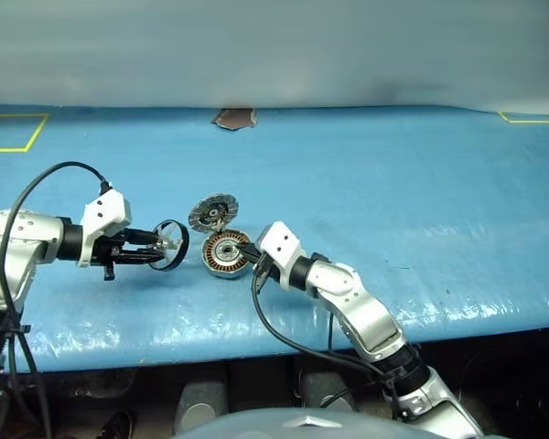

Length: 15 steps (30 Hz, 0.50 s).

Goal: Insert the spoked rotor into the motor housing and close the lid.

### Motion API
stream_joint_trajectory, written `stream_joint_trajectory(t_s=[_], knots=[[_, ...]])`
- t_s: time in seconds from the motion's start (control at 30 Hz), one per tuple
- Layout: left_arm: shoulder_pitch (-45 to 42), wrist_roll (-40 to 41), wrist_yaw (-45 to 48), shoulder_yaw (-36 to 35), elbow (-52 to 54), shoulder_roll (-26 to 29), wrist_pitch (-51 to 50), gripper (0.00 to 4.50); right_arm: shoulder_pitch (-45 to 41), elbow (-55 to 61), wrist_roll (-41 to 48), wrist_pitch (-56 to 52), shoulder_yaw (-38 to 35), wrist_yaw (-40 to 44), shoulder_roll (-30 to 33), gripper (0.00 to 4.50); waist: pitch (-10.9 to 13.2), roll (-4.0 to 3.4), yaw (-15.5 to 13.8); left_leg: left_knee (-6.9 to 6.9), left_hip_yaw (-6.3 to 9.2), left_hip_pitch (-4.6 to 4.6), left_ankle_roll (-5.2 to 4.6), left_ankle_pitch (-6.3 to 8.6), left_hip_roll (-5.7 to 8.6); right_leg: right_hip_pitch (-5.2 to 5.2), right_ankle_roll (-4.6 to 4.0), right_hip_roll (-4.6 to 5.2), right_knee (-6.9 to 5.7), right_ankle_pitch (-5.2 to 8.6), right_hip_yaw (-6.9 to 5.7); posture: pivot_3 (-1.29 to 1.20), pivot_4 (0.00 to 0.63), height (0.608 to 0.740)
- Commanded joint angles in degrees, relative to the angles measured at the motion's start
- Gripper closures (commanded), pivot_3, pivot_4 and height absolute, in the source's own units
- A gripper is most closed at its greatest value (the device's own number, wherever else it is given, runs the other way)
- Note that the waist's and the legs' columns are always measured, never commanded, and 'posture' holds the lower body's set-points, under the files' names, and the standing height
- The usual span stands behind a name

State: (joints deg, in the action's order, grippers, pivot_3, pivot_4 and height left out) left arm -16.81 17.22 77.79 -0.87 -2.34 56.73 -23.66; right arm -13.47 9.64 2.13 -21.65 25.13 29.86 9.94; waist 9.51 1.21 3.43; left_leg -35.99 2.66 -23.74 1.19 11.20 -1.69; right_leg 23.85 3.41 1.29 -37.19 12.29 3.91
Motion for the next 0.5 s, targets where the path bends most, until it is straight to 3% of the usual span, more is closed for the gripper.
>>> stream_joint_trajectory(t_s=[0.03,0.5], knots=[[-1.9,1.8,2.4,0.5,0.5,0.5,-0.7,3.12,-1.1,0.6,-0.4,2.1,-1.4,-0.9,-0.6,4.5,0.0,0.0,0.0,0.0,-0.01,0.0,0.0,0.0,0.0,0.0,0.0,0.0,0.0,0.0,0.0,0.0,0.15,0.74],[-8.4,0.1,1.5,7.6,3.0,-5.0,-1.1,3.12,-0.3,0.7,-0.8,1.4,-2.5,-0.5,1.1,4.5,0.0,0.01,-0.3,-0.03,0.02,-0.01,0.0,0.0,0.01,-0.02,0.0,-0.01,-0.01,0.0,0.01,0.0,0.15,0.74]])
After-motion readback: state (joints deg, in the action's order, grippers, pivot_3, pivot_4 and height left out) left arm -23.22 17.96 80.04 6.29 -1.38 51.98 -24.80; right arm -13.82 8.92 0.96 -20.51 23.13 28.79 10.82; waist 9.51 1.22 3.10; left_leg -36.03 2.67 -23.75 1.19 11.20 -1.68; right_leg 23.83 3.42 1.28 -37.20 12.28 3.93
